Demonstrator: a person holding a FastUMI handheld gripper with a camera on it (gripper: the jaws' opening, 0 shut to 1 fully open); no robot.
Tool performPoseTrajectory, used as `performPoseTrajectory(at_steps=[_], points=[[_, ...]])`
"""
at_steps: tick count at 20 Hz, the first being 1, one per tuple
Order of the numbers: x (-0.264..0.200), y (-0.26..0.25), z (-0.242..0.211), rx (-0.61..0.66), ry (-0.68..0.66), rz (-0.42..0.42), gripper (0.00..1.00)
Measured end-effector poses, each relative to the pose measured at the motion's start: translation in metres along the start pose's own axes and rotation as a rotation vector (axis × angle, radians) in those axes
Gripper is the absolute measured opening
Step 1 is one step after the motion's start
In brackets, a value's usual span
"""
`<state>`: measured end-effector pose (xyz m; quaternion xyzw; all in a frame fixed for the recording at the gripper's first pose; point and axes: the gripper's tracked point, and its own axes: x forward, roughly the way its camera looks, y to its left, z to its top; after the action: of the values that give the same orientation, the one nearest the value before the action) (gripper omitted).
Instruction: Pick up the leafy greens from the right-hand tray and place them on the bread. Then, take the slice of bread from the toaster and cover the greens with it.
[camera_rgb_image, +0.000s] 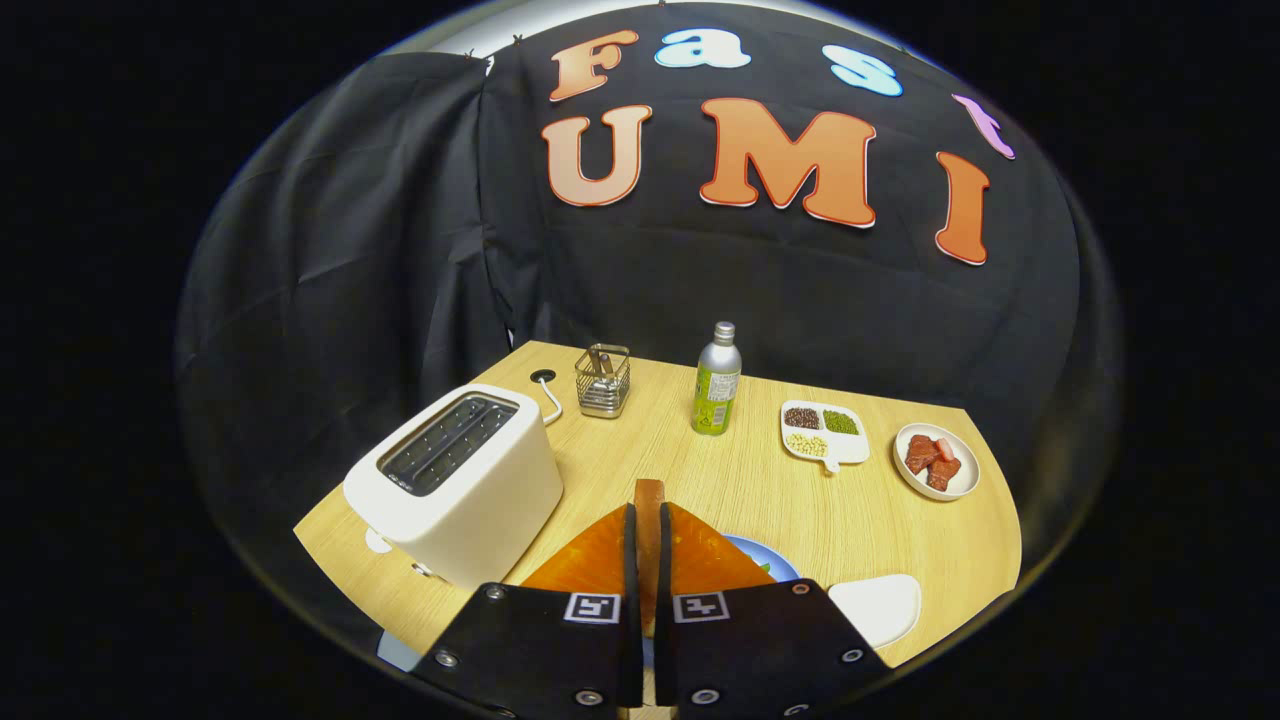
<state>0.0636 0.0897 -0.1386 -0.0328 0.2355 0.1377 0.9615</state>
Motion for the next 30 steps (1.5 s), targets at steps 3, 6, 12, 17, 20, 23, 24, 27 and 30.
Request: performPoseTrajectory(at_steps=[3,6,12,17,20,23,24,27,30], points=[[0.005,-0.004,-0.012,0.008,0.024,0.014,0.05],[0.012,-0.011,-0.026,0.008,0.052,0.028,0.05],[0.021,-0.015,-0.043,0.007,0.084,0.074,0.05],[0.025,-0.021,-0.051,-0.008,0.094,0.092,0.05],[0.025,-0.032,-0.053,-0.01,0.101,0.094,0.05],[0.029,-0.048,-0.056,-0.013,0.105,0.079,0.07],[0.031,-0.053,-0.057,-0.012,0.11,0.076,0.08],[0.039,-0.072,-0.065,0.006,0.135,0.068,0.1],[0.045,-0.087,-0.073,0.029,0.162,0.061,0.14]])
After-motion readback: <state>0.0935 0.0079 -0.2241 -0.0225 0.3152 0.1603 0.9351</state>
